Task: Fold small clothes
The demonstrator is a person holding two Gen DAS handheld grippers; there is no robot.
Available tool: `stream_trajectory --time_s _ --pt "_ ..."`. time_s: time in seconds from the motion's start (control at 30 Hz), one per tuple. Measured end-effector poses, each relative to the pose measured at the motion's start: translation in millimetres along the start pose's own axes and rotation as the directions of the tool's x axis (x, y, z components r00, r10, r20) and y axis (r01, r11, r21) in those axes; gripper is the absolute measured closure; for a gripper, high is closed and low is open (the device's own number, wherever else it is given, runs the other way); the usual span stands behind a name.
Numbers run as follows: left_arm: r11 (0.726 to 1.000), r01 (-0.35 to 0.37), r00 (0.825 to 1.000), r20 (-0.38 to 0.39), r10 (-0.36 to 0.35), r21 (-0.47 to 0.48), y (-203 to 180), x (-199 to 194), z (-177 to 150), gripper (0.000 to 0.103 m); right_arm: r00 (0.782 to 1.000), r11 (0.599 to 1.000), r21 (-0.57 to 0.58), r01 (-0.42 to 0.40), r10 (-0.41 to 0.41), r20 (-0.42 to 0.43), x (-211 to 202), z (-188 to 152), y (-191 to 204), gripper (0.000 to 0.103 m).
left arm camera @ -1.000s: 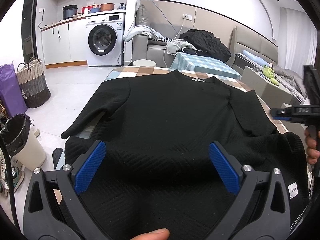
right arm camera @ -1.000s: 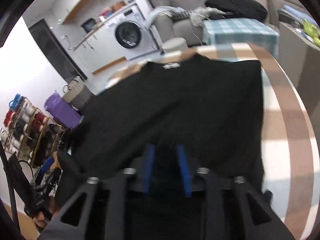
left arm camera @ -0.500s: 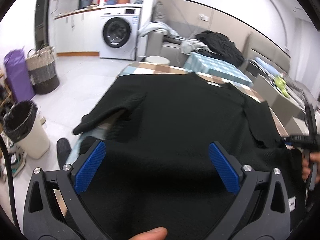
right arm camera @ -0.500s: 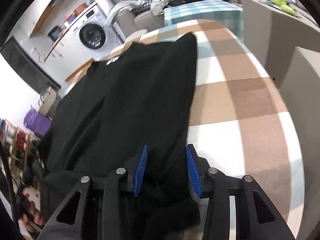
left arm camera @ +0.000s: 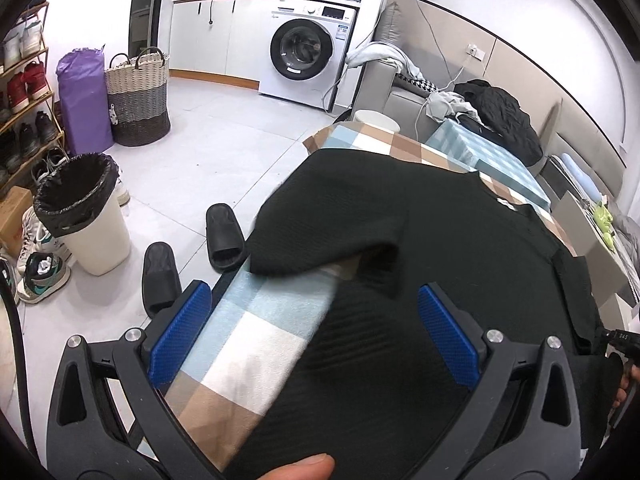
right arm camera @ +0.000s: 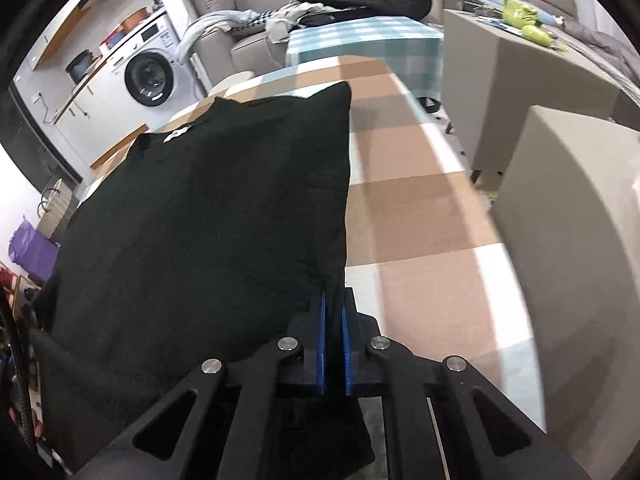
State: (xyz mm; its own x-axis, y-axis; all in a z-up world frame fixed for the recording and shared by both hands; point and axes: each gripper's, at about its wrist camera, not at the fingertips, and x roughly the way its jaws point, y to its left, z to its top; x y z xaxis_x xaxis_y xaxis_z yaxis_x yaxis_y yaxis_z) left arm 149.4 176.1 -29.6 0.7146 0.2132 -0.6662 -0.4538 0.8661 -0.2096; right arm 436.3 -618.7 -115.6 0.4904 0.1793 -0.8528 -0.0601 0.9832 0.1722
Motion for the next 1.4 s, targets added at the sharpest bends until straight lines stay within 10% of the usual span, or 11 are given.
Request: stream_trajectory --time_s 0.17,0.3,0.63,1.07,1.4 --pt "1.0 0.001 1.0 -0.022 -0.001 -0.006 11.7 8.7 -1.7 0.001 0.996 0.996 -0.034 0.086 -0.086 -0.005 -6.7 0.3 4.6 0.094" --pt "1.0 0.008 0.999 -0.032 -0.008 0.003 7.0 10.0 -6.1 0.001 0.99 0.99 -0.056 0.133 -0.13 0.056 -35.5 -7.8 23.3 0.072" --pt "0.998 0.034 0.999 -0.002 -0.034 0.06 -22.5 -15.0 -12.6 0.001 0.973 0.941 -0.26 -0.217 0.231 0.025 -101.5 -66.7 138.1 0.043" --pt "0.999 0.027 0.997 -0.068 -0.03 -0.035 -4.4 -14.3 -17.0 0.002 0.965 0.867 -0.423 -0.264 0.239 -0.113 -14.9 -94.0 265.0 0.046" --pt "0.976 0.114 0.976 -0.162 -0.145 -0.185 9.9 33.1 5.0 0.045 0.952 0.854 -0.422 -0.305 0.267 -0.149 -26.5 -105.1 249.5 0.046"
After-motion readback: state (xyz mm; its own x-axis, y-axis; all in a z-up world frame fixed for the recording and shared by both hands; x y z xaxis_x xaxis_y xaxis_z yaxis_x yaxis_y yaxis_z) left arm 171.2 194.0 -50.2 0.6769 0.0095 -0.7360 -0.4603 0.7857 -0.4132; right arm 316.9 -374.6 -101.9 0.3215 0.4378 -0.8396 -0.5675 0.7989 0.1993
